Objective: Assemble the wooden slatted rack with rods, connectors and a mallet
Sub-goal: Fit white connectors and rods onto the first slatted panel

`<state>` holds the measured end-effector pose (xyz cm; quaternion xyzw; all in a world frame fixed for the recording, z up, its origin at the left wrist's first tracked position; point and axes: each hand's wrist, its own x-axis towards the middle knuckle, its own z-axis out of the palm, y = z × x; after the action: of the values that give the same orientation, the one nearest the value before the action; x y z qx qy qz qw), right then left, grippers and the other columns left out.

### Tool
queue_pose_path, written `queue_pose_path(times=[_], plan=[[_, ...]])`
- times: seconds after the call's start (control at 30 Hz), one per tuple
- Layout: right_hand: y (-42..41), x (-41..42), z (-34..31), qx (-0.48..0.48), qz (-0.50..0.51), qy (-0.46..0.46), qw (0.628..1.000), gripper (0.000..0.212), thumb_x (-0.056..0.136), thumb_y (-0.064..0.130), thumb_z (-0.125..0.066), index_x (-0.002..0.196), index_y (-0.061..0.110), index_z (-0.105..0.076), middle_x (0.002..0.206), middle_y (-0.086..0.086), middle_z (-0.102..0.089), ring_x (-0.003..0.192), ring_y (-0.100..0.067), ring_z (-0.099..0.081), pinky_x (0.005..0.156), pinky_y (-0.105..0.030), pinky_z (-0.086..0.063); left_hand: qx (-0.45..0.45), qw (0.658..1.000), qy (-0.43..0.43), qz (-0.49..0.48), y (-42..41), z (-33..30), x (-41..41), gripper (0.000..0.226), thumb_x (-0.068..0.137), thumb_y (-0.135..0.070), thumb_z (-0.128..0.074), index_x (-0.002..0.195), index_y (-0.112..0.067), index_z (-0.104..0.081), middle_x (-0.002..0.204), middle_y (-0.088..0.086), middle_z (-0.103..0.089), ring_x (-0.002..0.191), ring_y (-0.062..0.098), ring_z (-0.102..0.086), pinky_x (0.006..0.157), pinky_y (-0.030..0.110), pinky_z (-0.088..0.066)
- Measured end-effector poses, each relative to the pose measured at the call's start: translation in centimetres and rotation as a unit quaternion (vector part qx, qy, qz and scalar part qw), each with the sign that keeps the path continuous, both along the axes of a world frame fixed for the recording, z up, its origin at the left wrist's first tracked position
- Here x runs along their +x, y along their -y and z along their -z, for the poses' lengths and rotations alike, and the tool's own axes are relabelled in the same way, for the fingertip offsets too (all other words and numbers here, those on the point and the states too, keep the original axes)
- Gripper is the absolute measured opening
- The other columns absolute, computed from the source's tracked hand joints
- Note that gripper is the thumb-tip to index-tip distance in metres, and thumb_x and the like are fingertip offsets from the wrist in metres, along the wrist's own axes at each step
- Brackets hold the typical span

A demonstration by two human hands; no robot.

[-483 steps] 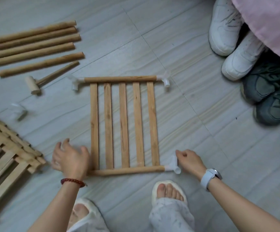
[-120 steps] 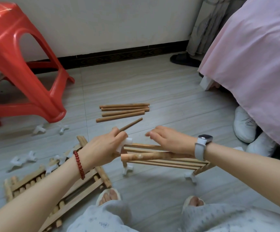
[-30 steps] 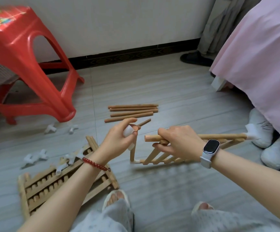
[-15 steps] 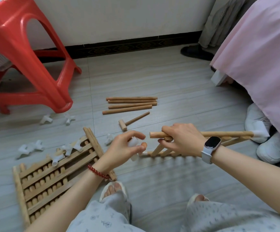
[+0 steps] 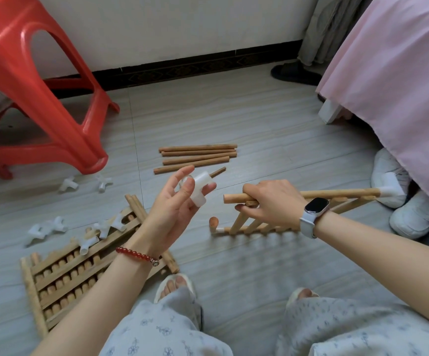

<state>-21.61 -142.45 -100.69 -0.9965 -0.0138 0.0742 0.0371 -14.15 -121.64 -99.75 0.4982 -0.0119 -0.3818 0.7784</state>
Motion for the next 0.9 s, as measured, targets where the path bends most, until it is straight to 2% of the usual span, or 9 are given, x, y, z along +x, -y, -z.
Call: queue_pose_path(times=[0.13, 0.23, 0.3, 0.4, 0.63, 0.73, 0.8, 0.9], plan=[[0.0, 0.2, 0.1, 0.0, -0.004, 0.002, 1.0, 0.033, 0.093, 0.054, -0.04, 0.08, 0.024, -0.036, 0.061, 0.009, -0.038, 0.066, -0.017, -0.045, 0.055, -0.029, -0.028, 0.018, 0.998, 0.044, 0.028, -0.4, 0.0, -0.8, 0.042, 0.083, -0.022, -0.055, 0.125, -0.019, -0.051, 0.127, 0.019, -0.058, 0.114, 0.027, -0.061, 0.099, 0.034, -0.048], [0.3, 0.4, 0.1, -0.004, -0.004, 0.01, 1.0, 0.033, 0.093, 0.053, -0.04, 0.08, 0.024, -0.036, 0.06, 0.009, -0.039, 0.065, -0.018, -0.046, 0.054, -0.029, -0.027, 0.105, 0.982, 0.142, 0.068, -0.7, -0.1, -1.4, 0.037, 0.081, -0.027, -0.066, 0.117, -0.026, -0.058, 0.117, 0.015, -0.063, 0.106, 0.028, -0.064, 0.093, 0.036, -0.052], [0.4, 0.5, 0.1, -0.007, -0.009, 0.013, 1.0, 0.032, 0.093, 0.053, -0.039, 0.081, 0.024, -0.037, 0.061, 0.009, -0.04, 0.064, -0.018, -0.046, 0.051, -0.027, -0.026, 0.15, 0.963, 0.203, 0.09, -0.8, -0.3, -1.9, 0.04, 0.074, -0.029, -0.068, 0.113, -0.028, -0.059, 0.109, 0.009, -0.067, 0.1, 0.023, -0.067, 0.087, 0.031, -0.054], [0.4, 0.5, 0.1, -0.009, -0.012, 0.015, 1.0, 0.032, 0.094, 0.053, -0.038, 0.083, 0.024, -0.038, 0.061, 0.009, -0.04, 0.064, -0.016, -0.046, 0.05, -0.026, -0.026, 0.162, 0.95, 0.24, 0.116, -0.7, -0.3, -2.5, 0.039, 0.072, -0.026, -0.067, 0.11, -0.025, -0.057, 0.106, 0.004, -0.07, 0.095, 0.015, -0.068, 0.08, 0.022, -0.053], [0.4, 0.5, 0.2, -0.005, -0.019, 0.017, 1.0, 0.03, 0.094, 0.054, -0.037, 0.084, 0.025, -0.039, 0.061, 0.009, -0.041, 0.061, -0.013, -0.045, 0.049, -0.022, -0.026, 0.184, 0.944, 0.257, 0.096, -0.4, 0.8, -2.6, 0.037, 0.073, -0.03, -0.066, 0.108, -0.028, -0.054, 0.107, 0.0, -0.068, 0.094, 0.012, -0.067, 0.078, 0.02, -0.053], [0.5, 0.4, 0.2, -0.005, -0.015, 0.017, 1.0, 0.03, 0.094, 0.053, -0.038, 0.083, 0.025, -0.039, 0.06, 0.009, -0.041, 0.057, -0.011, -0.042, 0.048, -0.022, -0.024, 0.185, 0.944, 0.266, 0.06, -0.2, 1.3, -2.6, 0.031, 0.08, -0.016, -0.068, 0.105, -0.026, -0.054, 0.105, 0.003, -0.067, 0.09, 0.01, -0.068, 0.075, 0.019, -0.053], [0.4, 0.4, 0.1, -0.006, -0.011, 0.021, 1.0, 0.029, 0.094, 0.051, -0.038, 0.082, 0.025, -0.039, 0.059, 0.009, -0.041, 0.053, -0.009, -0.038, 0.048, -0.022, -0.023, 0.196, 0.933, 0.3, 0.044, 0.0, 1.8, -2.6, 0.032, 0.083, -0.005, -0.066, 0.103, -0.027, -0.053, 0.104, 0.003, -0.067, 0.09, 0.008, -0.069, 0.076, 0.02, -0.054], [0.4, 0.4, 0.1, 0.001, -0.004, 0.026, 1.0, 0.027, 0.094, 0.049, -0.039, 0.08, 0.026, -0.04, 0.058, 0.009, -0.042, 0.053, -0.009, -0.04, 0.048, -0.023, -0.024, 0.23, 0.891, 0.389, 0.04, 0.3, 2.2, -2.5, 0.035, 0.084, -0.006, -0.066, 0.102, -0.033, -0.051, 0.102, -0.004, -0.066, 0.088, 0.004, -0.069, 0.078, 0.018, -0.054]])
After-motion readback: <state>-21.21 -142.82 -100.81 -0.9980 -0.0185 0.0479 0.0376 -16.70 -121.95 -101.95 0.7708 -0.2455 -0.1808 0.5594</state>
